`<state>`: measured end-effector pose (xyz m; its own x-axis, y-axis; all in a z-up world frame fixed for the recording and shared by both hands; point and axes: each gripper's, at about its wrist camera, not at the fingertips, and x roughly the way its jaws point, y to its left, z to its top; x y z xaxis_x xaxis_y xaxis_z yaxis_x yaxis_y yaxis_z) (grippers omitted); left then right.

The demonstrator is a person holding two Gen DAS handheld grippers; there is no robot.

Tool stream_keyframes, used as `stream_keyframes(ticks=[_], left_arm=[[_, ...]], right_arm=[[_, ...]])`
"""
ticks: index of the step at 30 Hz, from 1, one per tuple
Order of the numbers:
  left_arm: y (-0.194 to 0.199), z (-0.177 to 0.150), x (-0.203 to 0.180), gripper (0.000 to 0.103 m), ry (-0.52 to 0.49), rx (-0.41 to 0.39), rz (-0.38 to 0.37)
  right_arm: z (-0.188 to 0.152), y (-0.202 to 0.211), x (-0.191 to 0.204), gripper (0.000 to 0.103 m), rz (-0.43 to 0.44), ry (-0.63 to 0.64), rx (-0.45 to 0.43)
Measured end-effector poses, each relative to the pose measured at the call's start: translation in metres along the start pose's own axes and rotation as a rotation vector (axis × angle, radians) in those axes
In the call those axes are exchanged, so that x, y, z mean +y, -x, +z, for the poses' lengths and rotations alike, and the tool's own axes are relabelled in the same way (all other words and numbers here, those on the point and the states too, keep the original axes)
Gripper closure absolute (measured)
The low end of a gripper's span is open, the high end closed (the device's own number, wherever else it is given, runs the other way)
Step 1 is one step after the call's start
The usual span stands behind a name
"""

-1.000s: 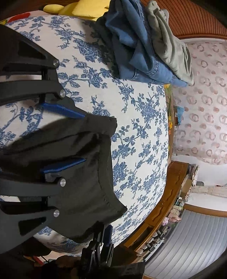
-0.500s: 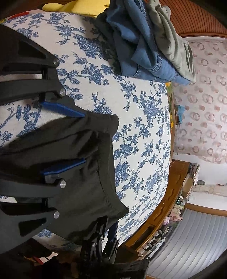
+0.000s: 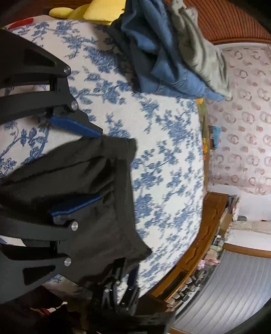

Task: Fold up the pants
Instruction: 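Move both open grippers onto the folded black shorts edge, then grasp the folded shorts edge with the left gripper while the right gripper grasps its other end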

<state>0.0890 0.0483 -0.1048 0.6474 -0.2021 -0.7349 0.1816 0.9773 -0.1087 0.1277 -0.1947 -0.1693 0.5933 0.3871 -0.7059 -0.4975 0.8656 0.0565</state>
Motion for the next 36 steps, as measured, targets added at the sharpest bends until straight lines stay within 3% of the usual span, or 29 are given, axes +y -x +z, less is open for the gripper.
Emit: stream_keyframes(ticks=[4,15,23,24,26,29,36], left_arm=[[0.005,0.008,0.008,0.046,0.026,-0.031,-0.008],[-0.025,0.012,0.012,0.046,0.027,0.055,-0.007],[-0.024,0.011,0.015,0.046,0.038,0.044,-0.023],[-0.024,0.011,0.015,0.048,0.039,0.040,-0.031],[-0.023,0.011,0.015,0.064,0.045,0.034,-0.074],[-0.019,0.009,0.014,0.080,0.048,0.015,-0.097],[0.001,0.010,0.012,0.085,0.072,-0.049,-0.123]], right_arm=[[-0.001,0.000,-0.001,0.051,0.001,0.002,-0.004],[0.000,0.000,0.000,0.051,0.000,0.002,-0.004],[0.000,0.000,0.000,0.051,0.000,0.003,-0.004],[-0.001,0.000,0.000,0.051,0.000,0.002,-0.004],[-0.001,0.000,0.000,0.051,0.000,0.003,-0.004],[-0.001,0.000,0.000,0.051,0.000,0.003,-0.004],[0.000,-0.001,-0.001,0.051,0.001,0.003,-0.004]])
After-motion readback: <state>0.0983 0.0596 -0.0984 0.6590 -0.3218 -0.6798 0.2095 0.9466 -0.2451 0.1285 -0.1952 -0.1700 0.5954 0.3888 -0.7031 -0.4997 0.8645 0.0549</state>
